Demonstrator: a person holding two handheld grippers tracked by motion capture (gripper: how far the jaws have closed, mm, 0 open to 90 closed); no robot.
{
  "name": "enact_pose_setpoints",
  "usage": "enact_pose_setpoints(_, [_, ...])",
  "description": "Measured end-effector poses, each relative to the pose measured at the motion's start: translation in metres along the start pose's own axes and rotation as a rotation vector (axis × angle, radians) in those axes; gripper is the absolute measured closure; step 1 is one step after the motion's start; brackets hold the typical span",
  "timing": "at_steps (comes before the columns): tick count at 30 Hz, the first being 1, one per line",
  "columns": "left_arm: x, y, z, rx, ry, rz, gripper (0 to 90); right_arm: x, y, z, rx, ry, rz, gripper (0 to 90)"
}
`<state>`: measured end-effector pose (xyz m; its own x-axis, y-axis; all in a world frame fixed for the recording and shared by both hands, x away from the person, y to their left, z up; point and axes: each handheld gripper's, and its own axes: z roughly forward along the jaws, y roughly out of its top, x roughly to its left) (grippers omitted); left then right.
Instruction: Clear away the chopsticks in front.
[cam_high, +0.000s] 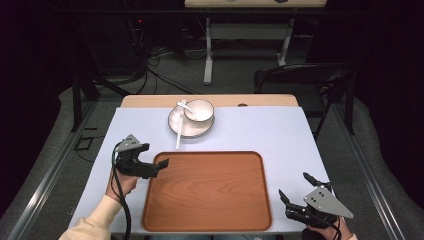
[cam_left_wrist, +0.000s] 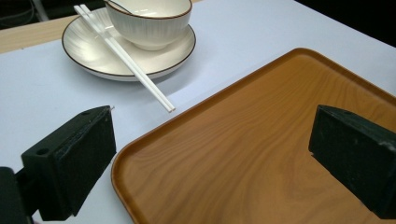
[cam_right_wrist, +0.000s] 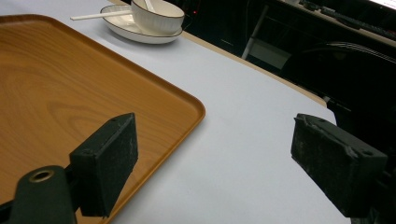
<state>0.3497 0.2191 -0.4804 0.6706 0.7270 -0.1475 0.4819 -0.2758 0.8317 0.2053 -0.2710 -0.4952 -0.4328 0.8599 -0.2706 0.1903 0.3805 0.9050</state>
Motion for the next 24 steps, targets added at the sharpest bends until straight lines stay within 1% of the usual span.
enact_pose_setpoints(1, [0.000,0.000,0.000,0.000,0.000,0.000,1.0,0.000,0.000,0.000,0.000,0.000,0.000,14.3])
enact_pose_setpoints(2, [0.003,0.005,0.005,0.015,-0.009,-0.015,0.9,0.000,0.000,0.000,0.000,-0.001,0.001,14.3])
enact_pose_setpoints(4, [0.005,0.010,0.009,0.026,-0.005,-0.017,0.6,0.000,0.000,0.000,0.001,-0.001,0.002,14.3])
enact_pose_setpoints(5, [0.005,0.010,0.009,0.026,-0.005,-0.017,0.5,0.000,0.000,0.000,0.001,0.000,0.001,14.3])
enact_pose_setpoints(6, [0.008,0.015,0.013,0.031,-0.006,-0.024,0.4,0.000,0.000,0.000,0.000,0.000,0.002,14.3])
enact_pose_setpoints(7, [0.009,0.018,0.016,0.033,0.003,-0.027,0.3,0.000,0.000,0.000,0.000,-0.001,0.002,14.3])
enact_pose_setpoints(8, [0.009,0.018,0.016,0.033,0.003,-0.027,0.2,0.000,0.000,0.000,0.001,-0.001,0.002,14.3])
enact_pose_setpoints(9, [0.012,0.022,0.019,0.045,0.000,-0.034,0.1,0.000,0.000,0.000,0.001,-0.002,0.002,14.3])
enact_pose_setpoints(12, [0.016,0.032,0.025,0.052,0.009,-0.047,0.0,0.000,0.000,0.000,0.001,-0.001,0.001,14.3])
enact_pose_setpoints(13, [0.016,0.032,0.025,0.052,0.009,-0.047,0.0,0.000,0.000,0.000,0.001,-0.001,0.001,14.3])
enact_pose_setpoints(14, [0.019,0.040,0.028,0.051,0.005,-0.057,0.0,0.000,0.000,0.001,0.002,-0.001,0.001,14.3])
enact_pose_setpoints(15, [0.019,0.040,0.028,0.051,0.005,-0.057,0.0,0.000,0.000,0.001,0.002,-0.001,0.001,14.3])
enact_pose_setpoints(16, [0.021,0.046,0.030,0.050,0.005,-0.062,0.0,0.000,0.000,0.001,0.002,-0.001,0.001,14.3])
enact_pose_setpoints(17, [0.022,0.050,0.032,0.048,0.011,-0.061,0.0,0.000,0.000,0.001,0.001,-0.001,0.001,14.3])
enact_pose_setpoints(18, [0.025,0.058,0.035,0.056,0.018,-0.060,0.0,0.000,0.000,0.001,0.001,-0.001,0.001,14.3])
enact_pose_setpoints(20, [0.026,0.061,0.037,0.057,0.023,-0.064,0.0,0.000,0.000,0.001,0.002,-0.001,-0.001,14.3])
enact_pose_setpoints(22, [0.031,0.067,0.041,0.069,0.027,-0.073,0.0,0.000,0.000,0.001,0.002,0.000,-0.001,14.3])
enact_pose_setpoints(23, [0.035,0.072,0.046,0.075,0.033,-0.084,0.0,0.000,0.000,0.001,0.001,0.000,0.000,14.3])
enact_pose_setpoints(24, [0.035,0.072,0.046,0.075,0.033,-0.084,0.0,0.000,0.000,0.001,0.001,0.000,0.000,14.3])
